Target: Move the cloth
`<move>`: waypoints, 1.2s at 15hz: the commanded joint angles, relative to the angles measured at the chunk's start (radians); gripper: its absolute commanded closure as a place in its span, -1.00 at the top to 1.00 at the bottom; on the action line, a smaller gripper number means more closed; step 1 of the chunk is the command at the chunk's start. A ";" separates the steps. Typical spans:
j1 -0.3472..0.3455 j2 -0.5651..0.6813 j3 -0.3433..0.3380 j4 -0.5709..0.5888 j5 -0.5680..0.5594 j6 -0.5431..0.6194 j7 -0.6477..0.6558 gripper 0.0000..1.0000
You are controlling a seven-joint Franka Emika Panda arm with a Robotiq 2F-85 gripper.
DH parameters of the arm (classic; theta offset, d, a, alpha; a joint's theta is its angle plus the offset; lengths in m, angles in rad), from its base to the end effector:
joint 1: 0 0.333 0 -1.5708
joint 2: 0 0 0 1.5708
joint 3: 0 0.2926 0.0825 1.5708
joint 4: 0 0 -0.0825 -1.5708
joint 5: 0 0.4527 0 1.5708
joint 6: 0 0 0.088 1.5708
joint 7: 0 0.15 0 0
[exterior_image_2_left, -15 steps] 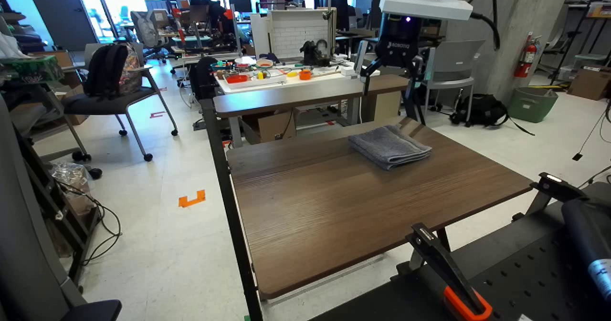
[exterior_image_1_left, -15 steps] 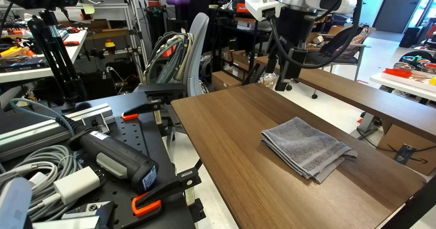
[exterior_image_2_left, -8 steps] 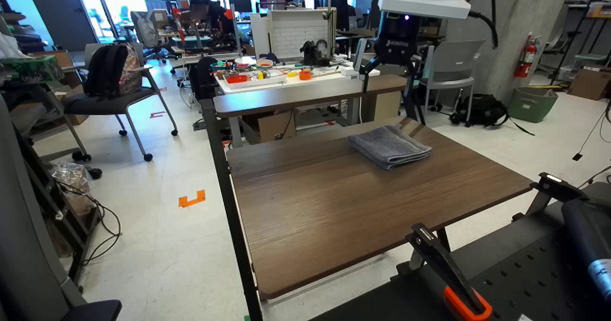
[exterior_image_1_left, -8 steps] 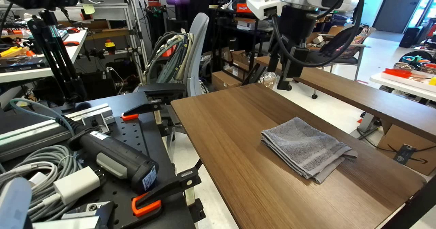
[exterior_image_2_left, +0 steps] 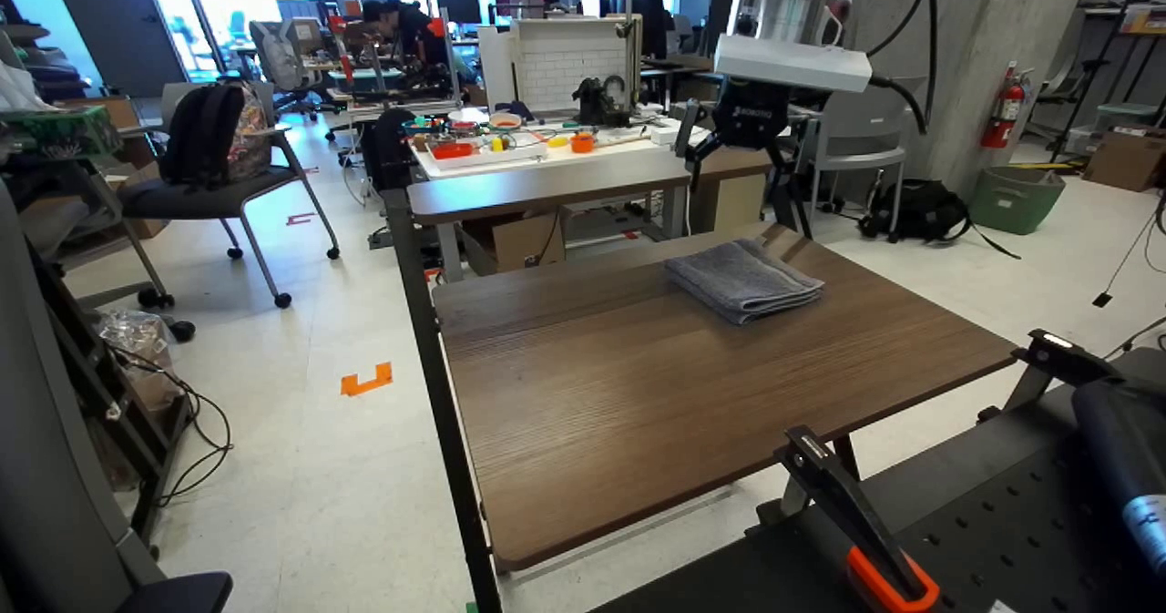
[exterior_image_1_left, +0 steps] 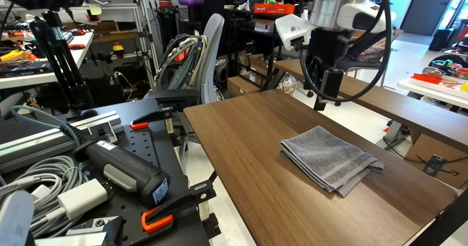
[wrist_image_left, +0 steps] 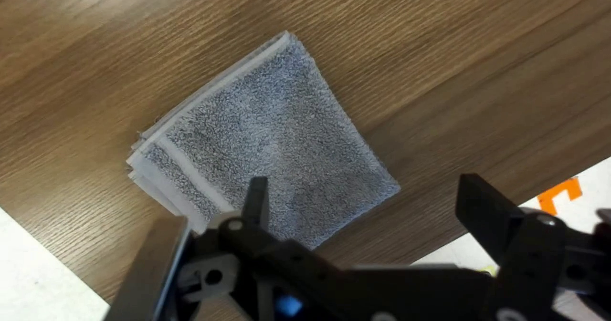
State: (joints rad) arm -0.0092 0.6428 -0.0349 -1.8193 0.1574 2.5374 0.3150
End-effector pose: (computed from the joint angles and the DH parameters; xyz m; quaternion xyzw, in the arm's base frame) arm 0.6887 -0.0290 0.0748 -0.9703 0.2362 -0.0329 0.0416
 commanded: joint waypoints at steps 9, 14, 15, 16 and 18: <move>-0.003 0.231 -0.067 0.205 -0.005 0.019 0.020 1.00; -0.023 0.315 -0.053 0.284 0.008 0.003 0.007 1.00; -0.022 0.332 -0.055 0.301 0.006 -0.006 0.010 1.00; -0.022 0.346 -0.057 0.314 0.003 -0.019 0.009 1.00; -0.017 0.373 -0.062 0.331 -0.003 -0.017 0.011 1.00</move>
State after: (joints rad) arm -0.0213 0.9611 -0.0978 -1.5549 0.1544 2.5390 0.3207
